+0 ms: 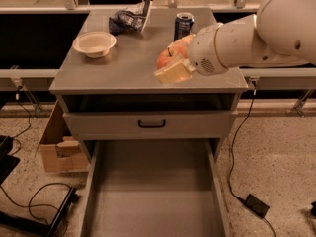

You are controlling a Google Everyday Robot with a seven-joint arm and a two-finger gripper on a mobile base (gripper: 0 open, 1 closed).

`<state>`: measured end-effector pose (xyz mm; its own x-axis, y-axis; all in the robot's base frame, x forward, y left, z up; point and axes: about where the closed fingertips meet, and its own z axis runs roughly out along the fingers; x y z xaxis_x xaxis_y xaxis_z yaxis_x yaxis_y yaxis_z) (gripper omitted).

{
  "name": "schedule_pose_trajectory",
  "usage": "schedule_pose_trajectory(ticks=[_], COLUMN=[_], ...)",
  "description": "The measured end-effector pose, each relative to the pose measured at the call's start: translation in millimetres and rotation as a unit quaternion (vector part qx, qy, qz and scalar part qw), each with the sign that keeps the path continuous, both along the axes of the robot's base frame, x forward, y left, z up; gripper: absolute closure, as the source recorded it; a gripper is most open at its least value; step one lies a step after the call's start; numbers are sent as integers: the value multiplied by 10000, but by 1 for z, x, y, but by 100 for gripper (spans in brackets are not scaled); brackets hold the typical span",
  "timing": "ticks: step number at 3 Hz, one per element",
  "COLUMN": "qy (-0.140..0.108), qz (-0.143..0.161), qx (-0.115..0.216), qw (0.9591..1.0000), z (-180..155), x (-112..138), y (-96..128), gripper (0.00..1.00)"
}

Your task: Place apple into middle drawer

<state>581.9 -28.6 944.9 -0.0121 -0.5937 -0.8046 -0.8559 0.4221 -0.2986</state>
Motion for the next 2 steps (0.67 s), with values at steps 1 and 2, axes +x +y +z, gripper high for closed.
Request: schedule_pose_trajectory(ticks=[1, 2], qy=[-45, -9], qz=[-454, -804], qx=[-363, -290], qw=[9983, 9963], z=[5, -20], x=[-57, -94], y=[-41, -76], gripper=[100, 100])
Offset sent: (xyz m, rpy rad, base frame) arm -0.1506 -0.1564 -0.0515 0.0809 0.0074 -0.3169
